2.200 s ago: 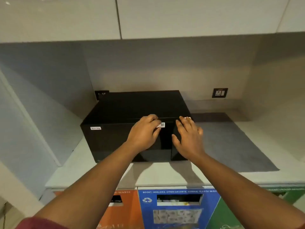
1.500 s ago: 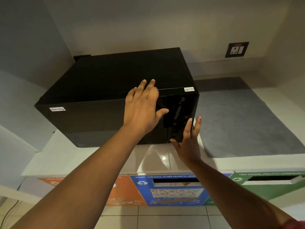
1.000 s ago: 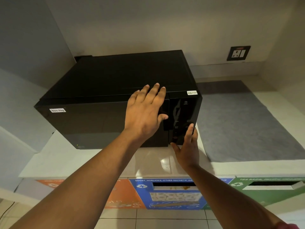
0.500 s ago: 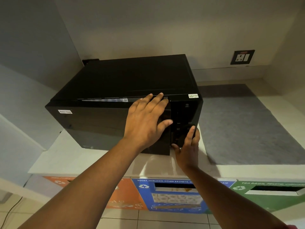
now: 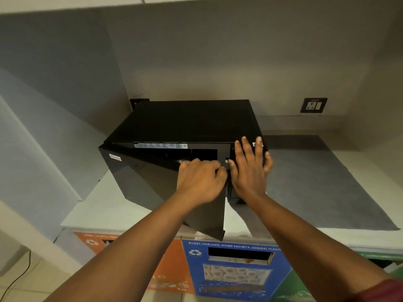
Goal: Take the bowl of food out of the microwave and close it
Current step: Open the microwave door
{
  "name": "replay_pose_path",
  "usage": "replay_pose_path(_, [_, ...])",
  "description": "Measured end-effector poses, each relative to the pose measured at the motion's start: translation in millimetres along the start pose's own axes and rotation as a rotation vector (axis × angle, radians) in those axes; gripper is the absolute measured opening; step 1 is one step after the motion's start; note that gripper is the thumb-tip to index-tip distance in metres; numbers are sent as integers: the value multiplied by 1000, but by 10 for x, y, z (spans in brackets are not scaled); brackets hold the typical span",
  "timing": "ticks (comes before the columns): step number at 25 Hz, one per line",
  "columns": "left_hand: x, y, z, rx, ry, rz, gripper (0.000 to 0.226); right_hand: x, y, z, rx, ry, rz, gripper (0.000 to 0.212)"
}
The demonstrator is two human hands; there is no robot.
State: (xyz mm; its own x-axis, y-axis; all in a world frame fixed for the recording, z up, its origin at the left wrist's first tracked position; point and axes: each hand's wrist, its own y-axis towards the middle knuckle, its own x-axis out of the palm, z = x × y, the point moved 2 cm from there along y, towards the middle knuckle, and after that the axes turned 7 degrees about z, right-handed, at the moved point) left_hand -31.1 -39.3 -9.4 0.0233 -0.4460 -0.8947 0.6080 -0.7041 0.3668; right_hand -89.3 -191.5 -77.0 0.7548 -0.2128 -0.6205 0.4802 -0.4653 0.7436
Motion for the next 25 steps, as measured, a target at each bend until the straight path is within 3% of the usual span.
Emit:
replay_pose_path(5, [-272, -150, -141, -149, 88, -319, 26, -62, 197, -273, -93, -57, -93, 49])
replay_pose_path(8, [-437, -278, -293, -193, 169, -410, 38, -84, 256, -464, -101, -97, -178, 59])
replay_pose_path(12, [-592, -417, -710, -339, 250, -370, 76, -45, 238, -648, -145, -187, -319, 70])
replay_pose_path(16, [-764, -601, -1216, -477, 320, -270, 93, -75, 237, -806, -98, -219, -381, 79])
replay_pose_path(20, [-856, -771, -1616, -519, 357, -211, 98, -85, 191, -907, -79, -217, -448, 86])
replay_pose_path(25, [-944, -910, -1990, -376, 434, -192, 91, -85, 233, -1027, -60, -220, -460, 89])
